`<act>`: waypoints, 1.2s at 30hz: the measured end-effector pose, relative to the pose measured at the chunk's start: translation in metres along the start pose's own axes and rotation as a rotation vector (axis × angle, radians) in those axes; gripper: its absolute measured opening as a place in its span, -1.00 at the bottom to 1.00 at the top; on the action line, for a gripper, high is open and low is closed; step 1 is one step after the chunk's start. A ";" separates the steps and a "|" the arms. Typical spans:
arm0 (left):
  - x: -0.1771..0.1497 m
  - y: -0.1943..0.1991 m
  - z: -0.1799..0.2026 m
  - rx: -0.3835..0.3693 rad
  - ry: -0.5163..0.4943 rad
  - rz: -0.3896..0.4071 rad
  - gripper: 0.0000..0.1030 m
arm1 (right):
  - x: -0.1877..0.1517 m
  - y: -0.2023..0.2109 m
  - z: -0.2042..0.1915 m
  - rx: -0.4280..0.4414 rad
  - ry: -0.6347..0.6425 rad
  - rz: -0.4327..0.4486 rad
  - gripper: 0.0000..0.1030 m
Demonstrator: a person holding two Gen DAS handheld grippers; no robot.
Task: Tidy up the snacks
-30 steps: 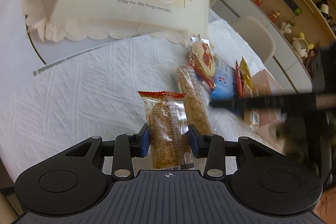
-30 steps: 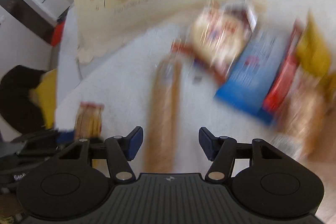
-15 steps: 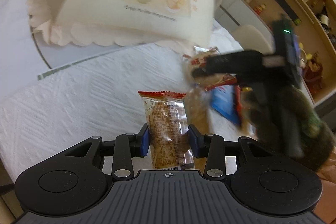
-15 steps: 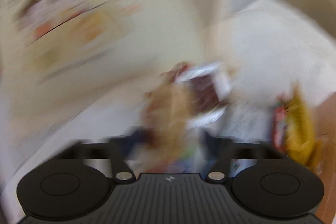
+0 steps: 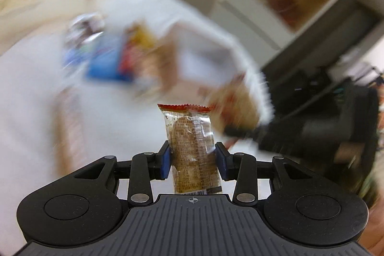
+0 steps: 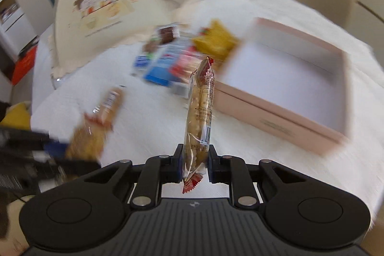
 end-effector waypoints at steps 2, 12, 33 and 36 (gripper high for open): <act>0.042 -0.001 0.035 -0.025 -0.084 0.073 -0.16 | -0.008 0.019 0.018 -0.025 -0.028 0.035 -0.65; 0.139 -0.093 0.022 -0.058 0.042 0.071 -0.15 | -0.026 0.054 0.075 -0.105 -0.223 0.131 -0.65; -0.001 0.013 -0.165 0.370 0.271 0.152 -0.15 | 0.037 -0.048 0.085 -0.136 -0.255 0.084 0.08; 0.009 0.003 -0.153 0.334 0.253 0.168 -0.15 | 0.032 -0.038 0.058 -0.093 -0.203 0.075 0.15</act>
Point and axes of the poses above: each gripper's, at about its wrist camera, not at the fingertips, and y roughly against the way its jaws point, z to its right, x to its top, the point moved 8 cm from there along -y, roughly the way its jaws point, and after that the axes turned 1 degree about -z, right-handed, at the moved point
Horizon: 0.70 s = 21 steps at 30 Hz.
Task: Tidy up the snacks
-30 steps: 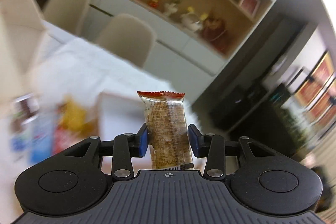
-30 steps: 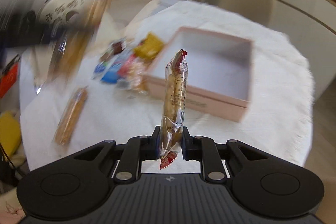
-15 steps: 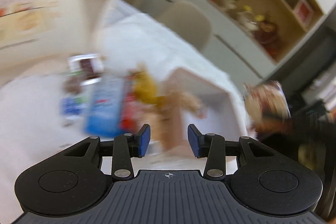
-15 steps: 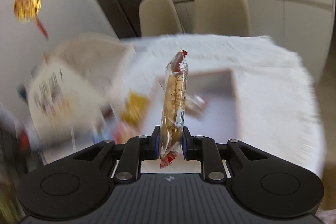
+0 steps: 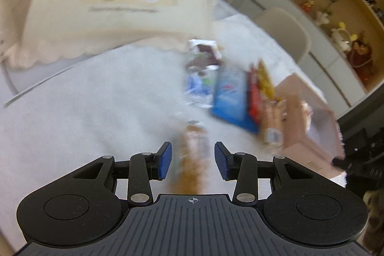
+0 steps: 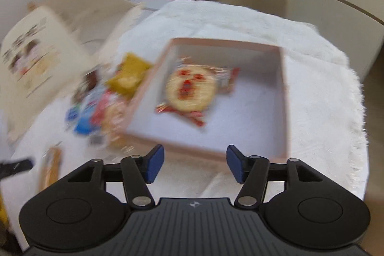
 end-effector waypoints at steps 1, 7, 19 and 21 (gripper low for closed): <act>0.004 -0.002 0.011 -0.030 -0.021 0.005 -0.15 | -0.006 0.003 -0.007 0.006 0.012 -0.003 0.16; 0.009 -0.046 0.074 -0.149 -0.108 -0.106 -0.15 | -0.031 -0.016 -0.019 0.029 0.002 -0.065 0.30; 0.023 -0.135 0.125 -0.074 -0.284 -0.180 0.05 | -0.050 -0.028 0.016 -0.062 -0.041 -0.073 0.30; 0.019 -0.128 0.123 -0.094 -0.322 -0.184 -0.15 | -0.042 -0.031 0.027 -0.081 -0.067 -0.046 0.30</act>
Point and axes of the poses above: each gripper's, at about its wrist camera, not at the fingertips, and y roughly against the way its jaws point, z to its right, x to its top, the point moved 8 cm from there along -y, roughly the way its jaws point, and after that the axes turned 1 degree about -z, right-handed, at the moved point
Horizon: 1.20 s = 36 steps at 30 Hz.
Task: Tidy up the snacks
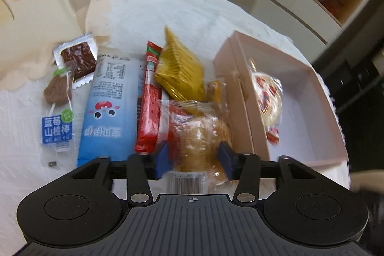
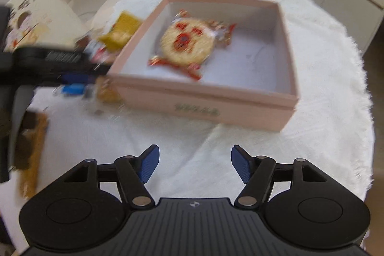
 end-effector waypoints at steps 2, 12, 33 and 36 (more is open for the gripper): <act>-0.013 0.011 -0.003 -0.044 0.009 -0.013 -0.28 | 0.009 -0.007 0.006 -0.003 -0.025 0.001 0.30; -0.066 0.085 -0.035 -0.102 0.100 0.018 -0.41 | 0.036 -0.032 -0.064 0.161 0.038 -0.007 0.32; 0.078 -0.070 0.045 -0.012 -0.298 -0.070 -0.68 | -0.007 0.001 -0.008 -0.078 0.043 0.018 0.32; 0.048 -0.057 0.048 -0.058 -0.435 -0.134 -0.67 | 0.000 0.009 0.001 -0.057 0.036 0.046 0.32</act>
Point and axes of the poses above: each gripper's, at about its wrist camera, not at the fingertips, and y roughly against the way its jaws point, z to its right, x to its top, the point moved 8 cm from there along -y, roughly the way its jaws point, and after that the axes turned 1 degree about -z, right-handed, at the moved point
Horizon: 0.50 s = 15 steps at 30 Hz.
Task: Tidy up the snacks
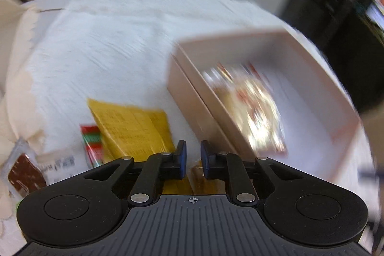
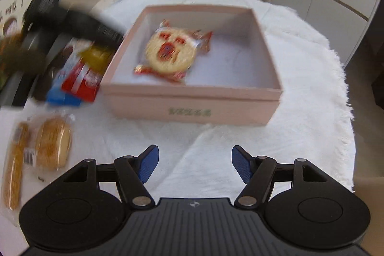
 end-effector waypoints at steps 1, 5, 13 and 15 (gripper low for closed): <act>-0.011 0.003 0.003 0.006 -0.039 -0.018 -0.68 | 0.004 0.002 -0.004 0.015 0.025 0.004 0.32; -0.051 0.025 -0.005 0.035 -0.053 -0.026 -0.69 | 0.016 -0.002 -0.037 0.112 0.086 -0.017 0.32; -0.102 0.081 -0.092 0.073 0.357 0.084 -0.70 | 0.029 -0.046 -0.124 0.284 0.062 -0.075 0.32; -0.111 0.096 -0.103 0.052 0.418 0.124 -0.67 | 0.034 -0.057 -0.141 0.307 0.033 -0.090 0.31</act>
Point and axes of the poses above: each gripper's, at about its wrist camera, not at the fingertips, and y roughly against the way its jaws point, z to its right, x to its top, the point moved 8 cm from there along -y, roughly the way its jaws point, and after that the axes turned 1 degree about -z, right-handed, at the moved point
